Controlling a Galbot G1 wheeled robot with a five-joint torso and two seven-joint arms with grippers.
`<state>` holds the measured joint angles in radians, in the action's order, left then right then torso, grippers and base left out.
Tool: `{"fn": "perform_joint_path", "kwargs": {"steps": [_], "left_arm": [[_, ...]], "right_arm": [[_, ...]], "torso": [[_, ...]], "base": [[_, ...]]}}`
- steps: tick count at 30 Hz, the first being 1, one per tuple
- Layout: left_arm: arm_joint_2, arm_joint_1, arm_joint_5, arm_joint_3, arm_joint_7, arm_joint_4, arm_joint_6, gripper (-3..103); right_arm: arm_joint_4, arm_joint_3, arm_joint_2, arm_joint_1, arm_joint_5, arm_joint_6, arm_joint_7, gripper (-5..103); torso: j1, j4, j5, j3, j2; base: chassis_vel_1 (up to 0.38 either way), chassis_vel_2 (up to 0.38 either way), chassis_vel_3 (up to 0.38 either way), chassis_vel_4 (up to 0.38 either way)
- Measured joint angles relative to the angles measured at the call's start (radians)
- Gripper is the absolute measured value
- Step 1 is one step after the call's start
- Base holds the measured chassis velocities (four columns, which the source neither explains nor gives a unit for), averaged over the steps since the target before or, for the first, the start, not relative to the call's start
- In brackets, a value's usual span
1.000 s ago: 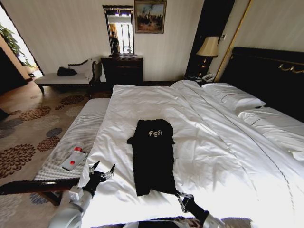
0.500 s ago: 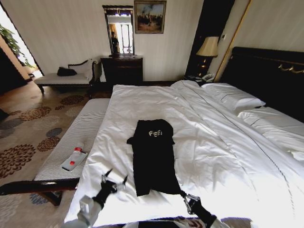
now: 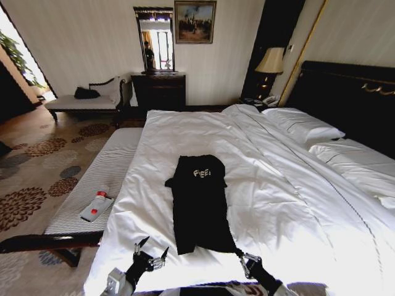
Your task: Fold the clothes on the bed.
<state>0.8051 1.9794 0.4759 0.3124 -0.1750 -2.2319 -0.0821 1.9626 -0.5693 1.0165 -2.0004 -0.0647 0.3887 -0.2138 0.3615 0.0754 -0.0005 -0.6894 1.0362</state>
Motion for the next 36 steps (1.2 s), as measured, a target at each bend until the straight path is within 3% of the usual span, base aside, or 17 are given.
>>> {"fn": "perform_joint_path", "kwargs": {"steps": [8, 16, 23, 30, 33, 36], "left_arm": [[0.014, -0.071, 0.073, -0.137, 0.031, 0.048, 0.03, 100], [0.012, -0.076, 0.12, -0.155, 0.065, 0.022, 0.06, 101], [0.025, -0.114, 0.165, -0.164, 0.065, 0.04, 0.047, 98], [0.064, -0.237, 0.194, -0.254, 0.046, 0.108, 0.031, 98], [0.076, -0.244, 0.193, -0.262, 0.046, 0.121, 0.034, 85], [0.08, -0.228, 0.189, -0.258, 0.059, 0.124, 0.048, 80]], "right_arm": [[-0.008, 0.003, -0.022, 0.019, 0.022, -0.016, -0.001, 0], [-0.008, -0.003, -0.036, 0.024, 0.029, -0.025, -0.002, 0], [-0.013, 0.0, -0.037, 0.023, 0.026, -0.025, -0.003, 0], [0.001, -0.011, -0.042, 0.016, 0.03, -0.029, -0.003, 0], [0.005, -0.021, -0.047, 0.011, 0.035, -0.03, -0.003, 0], [0.005, -0.025, -0.049, 0.01, 0.037, -0.03, -0.003, 0]], "torso": [[0.0, 0.0003, 0.0, 0.0, 0.0], [0.0, 0.0001, 0.0001, 0.0, 0.0], [0.0, 0.0001, 0.0001, 0.0, 0.0], [0.0, 0.0004, -0.0002, 0.0, 0.0], [0.0, 0.0002, -0.0001, 0.0, 0.0], [0.0, 0.0, 0.0, 0.0, 0.0]], "base": [[0.0, 0.0, 0.0, 0.0], [0.0, 0.0, 0.0, 0.0], [0.0, 0.0, 0.0, 0.0], [0.0, 0.0, 0.0, 0.0], [0.0, 0.0, 0.0, 0.0], [0.0, 0.0, 0.0, 0.0]]}}
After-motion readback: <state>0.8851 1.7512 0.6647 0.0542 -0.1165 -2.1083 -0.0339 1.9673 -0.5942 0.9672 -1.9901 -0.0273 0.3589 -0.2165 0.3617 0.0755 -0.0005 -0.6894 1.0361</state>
